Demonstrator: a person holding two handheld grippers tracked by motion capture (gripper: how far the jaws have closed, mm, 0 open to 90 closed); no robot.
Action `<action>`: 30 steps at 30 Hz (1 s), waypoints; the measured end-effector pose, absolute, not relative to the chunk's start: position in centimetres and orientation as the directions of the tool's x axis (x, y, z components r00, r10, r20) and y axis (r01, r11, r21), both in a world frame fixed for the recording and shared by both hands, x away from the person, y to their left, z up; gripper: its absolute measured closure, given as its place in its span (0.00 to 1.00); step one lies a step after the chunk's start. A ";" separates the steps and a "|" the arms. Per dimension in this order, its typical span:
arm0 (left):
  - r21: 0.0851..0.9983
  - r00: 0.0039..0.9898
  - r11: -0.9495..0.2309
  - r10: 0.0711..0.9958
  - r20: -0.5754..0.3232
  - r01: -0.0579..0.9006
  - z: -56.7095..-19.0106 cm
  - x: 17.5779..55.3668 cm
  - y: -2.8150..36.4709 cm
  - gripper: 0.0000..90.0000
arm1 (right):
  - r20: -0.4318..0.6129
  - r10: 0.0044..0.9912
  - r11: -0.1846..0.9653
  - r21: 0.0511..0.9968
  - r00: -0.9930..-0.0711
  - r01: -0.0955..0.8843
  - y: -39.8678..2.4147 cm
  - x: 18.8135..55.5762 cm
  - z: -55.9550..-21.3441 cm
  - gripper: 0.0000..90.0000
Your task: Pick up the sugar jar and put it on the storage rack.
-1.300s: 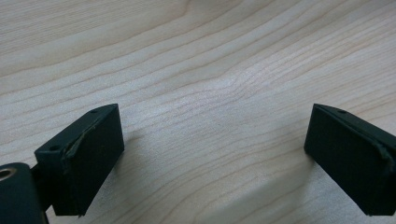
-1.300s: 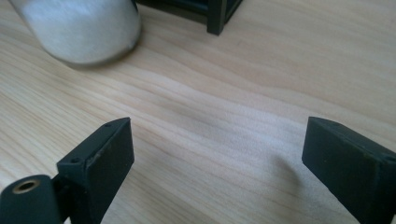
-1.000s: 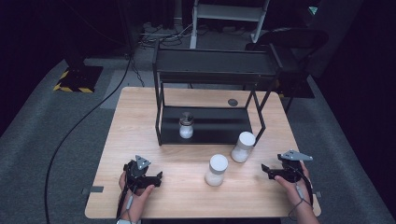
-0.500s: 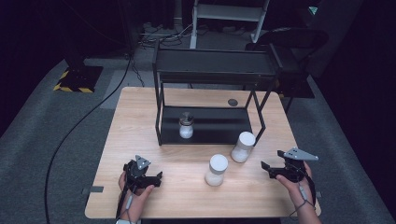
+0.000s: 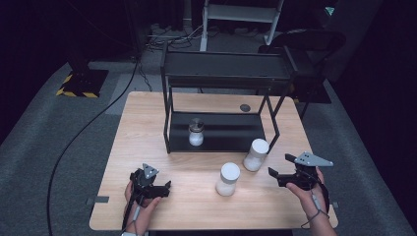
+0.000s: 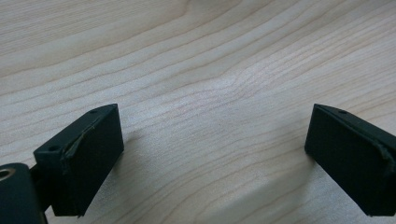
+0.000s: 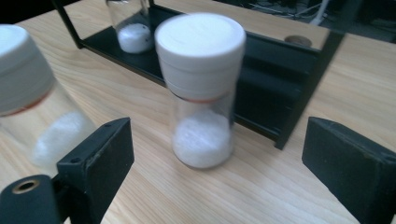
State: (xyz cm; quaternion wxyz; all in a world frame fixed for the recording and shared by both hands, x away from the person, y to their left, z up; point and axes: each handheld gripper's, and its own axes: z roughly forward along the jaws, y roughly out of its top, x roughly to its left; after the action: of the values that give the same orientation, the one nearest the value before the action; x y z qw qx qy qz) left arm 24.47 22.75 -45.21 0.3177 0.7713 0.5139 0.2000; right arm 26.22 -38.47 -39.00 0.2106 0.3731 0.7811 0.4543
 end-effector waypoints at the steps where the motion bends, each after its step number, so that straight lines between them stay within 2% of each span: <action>1: 0.695 0.391 -0.270 0.920 -0.018 0.666 -45.2 24.5 22.7 0.05 | 0.009 0.768 0.312 0.868 -0.640 0.386 -38.3 26.2 -38.9 0.10; 15: 0.695 0.391 -0.269 0.920 -0.019 0.667 -45.2 24.5 22.7 0.05 | -0.005 0.706 0.331 0.886 -0.709 0.324 -35.3 26.2 -37.3 0.10; 30: 0.695 0.391 -0.269 0.920 -0.019 0.667 -45.2 24.5 22.7 0.05 | -0.016 0.676 0.336 0.896 -0.737 0.289 -33.0 25.7 -36.4 0.09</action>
State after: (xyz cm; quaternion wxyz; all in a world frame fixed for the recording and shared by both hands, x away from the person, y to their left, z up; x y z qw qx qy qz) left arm 24.48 22.74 -45.20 0.3174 0.7712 0.5144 0.1997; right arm 25.73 -33.03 -36.42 0.1976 0.3040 0.7932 0.4893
